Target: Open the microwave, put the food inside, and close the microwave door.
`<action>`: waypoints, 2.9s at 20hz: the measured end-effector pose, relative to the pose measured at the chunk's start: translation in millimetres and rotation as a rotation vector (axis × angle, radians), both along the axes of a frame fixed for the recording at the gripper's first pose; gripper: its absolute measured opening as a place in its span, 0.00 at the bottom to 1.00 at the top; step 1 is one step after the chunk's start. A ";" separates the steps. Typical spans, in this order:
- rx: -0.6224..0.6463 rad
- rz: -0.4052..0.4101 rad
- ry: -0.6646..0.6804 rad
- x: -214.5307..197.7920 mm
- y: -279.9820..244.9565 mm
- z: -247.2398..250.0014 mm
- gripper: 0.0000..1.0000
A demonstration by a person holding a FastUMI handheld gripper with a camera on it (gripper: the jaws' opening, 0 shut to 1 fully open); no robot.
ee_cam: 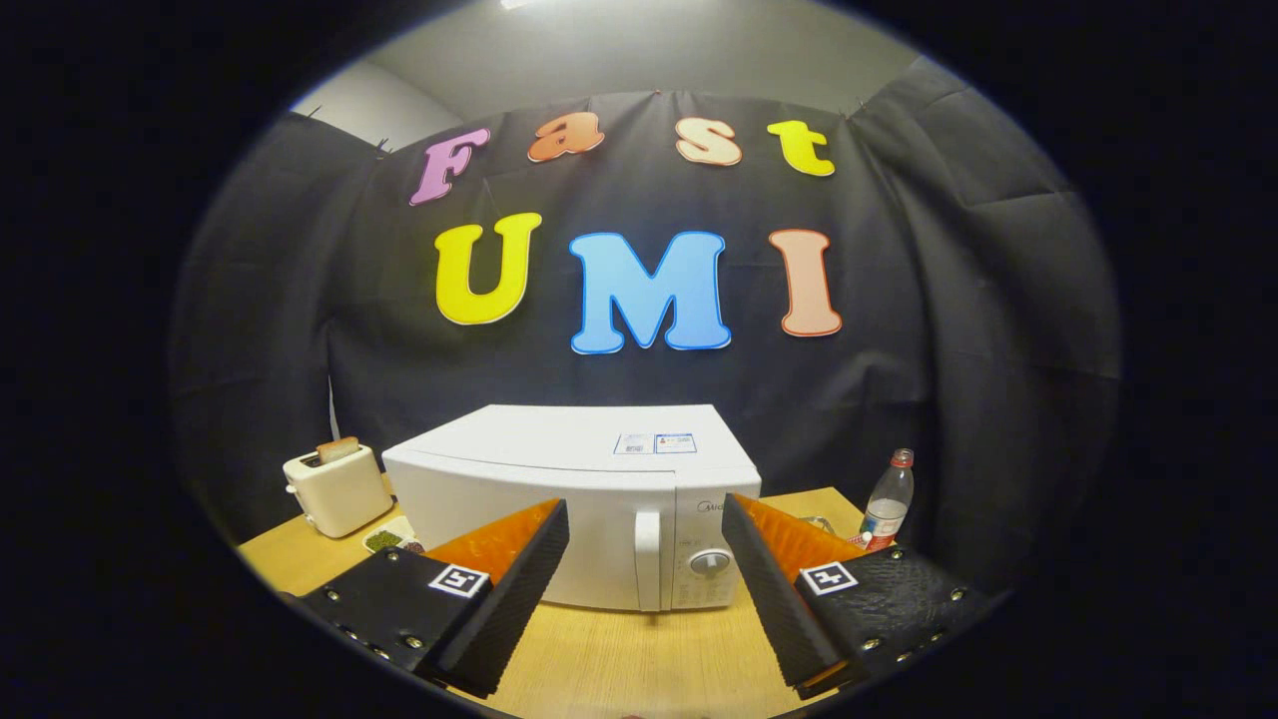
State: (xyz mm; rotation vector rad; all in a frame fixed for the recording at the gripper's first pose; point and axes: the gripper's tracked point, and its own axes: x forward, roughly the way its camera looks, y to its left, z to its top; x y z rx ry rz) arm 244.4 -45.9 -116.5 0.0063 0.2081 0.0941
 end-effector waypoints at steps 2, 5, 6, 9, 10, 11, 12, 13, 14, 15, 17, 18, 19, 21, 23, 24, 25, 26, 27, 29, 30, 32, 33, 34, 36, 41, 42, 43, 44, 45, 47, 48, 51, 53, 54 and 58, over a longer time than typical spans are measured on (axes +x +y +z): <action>-0.001 0.002 0.031 14.9 -0.8 -18.0 0.98; -0.002 0.002 0.069 36.5 -0.4 -40.7 0.98; -0.007 0.000 0.083 42.6 -1.2 -49.1 0.98; -0.019 -0.012 0.129 57.3 -2.4 -74.4 0.97; -0.027 -0.022 0.137 61.7 -5.1 -80.5 0.95; -0.030 -0.025 0.150 64.5 -5.5 -87.5 0.95; -0.028 -0.026 0.169 66.2 -4.7 -96.5 0.92; -0.024 -0.021 0.189 67.4 -3.3 -103.9 0.87; -0.024 -0.016 0.205 66.3 -2.2 -110.6 0.87; -0.032 -0.020 0.213 68.2 -3.7 -114.2 0.85; -0.027 -0.014 0.222 71.3 -0.5 -119.6 0.55; -0.022 -0.005 0.225 71.6 1.2 -120.5 0.55; -0.018 0.004 0.226 72.3 4.7 -120.5 0.55; -0.021 0.003 0.210 72.7 6.8 -119.2 0.50; -0.034 -0.004 0.209 77.4 8.3 -119.0 0.38; -0.030 -0.005 0.211 78.5 7.8 -119.5 0.33; -0.017 -0.005 0.213 80.9 7.6 -118.5 0.33; -0.001 -0.014 0.218 83.0 6.0 -119.1 0.33; 0.014 -0.018 0.227 82.5 5.0 -118.9 0.29; -0.019 -0.023 0.216 83.5 8.2 -118.1 0.16; -0.033 -0.017 0.217 80.1 8.8 -118.9 0.16; -0.032 -0.013 0.231 79.0 8.5 -118.8 0.10; -0.035 -0.012 0.237 78.5 9.0 -117.9 0.10; -0.041 -0.009 0.248 71.9 10.1 -119.0 0.10; -0.082 0.008 0.231 54.3 12.8 -115.9 0.10; -0.044 -0.022 0.273 21.2 20.4 -115.8 0.10; -0.038 -0.022 0.280 12.9 24.3 -114.9 0.11; -0.030 -0.016 0.290 2.9 28.0 -114.1 0.15; -0.021 -0.008 0.294 -4.6 31.2 -113.1 0.17; -0.015 -0.001 0.299 -12.7 34.9 -111.7 0.21; -0.010 0.009 0.307 -31.9 44.2 -111.5 0.24; -0.011 0.008 0.310 -38.9 48.1 -111.2 0.24; -0.004 -0.011 0.308 -64.7 61.7 -108.1 0.24; 0.016 -0.018 0.308 -80.0 73.6 -107.4 0.24; 0.024 -0.019 0.309 -86.4 79.7 -107.5 0.24; 0.019 0.008 0.329 -112.0 103.7 -109.1 0.24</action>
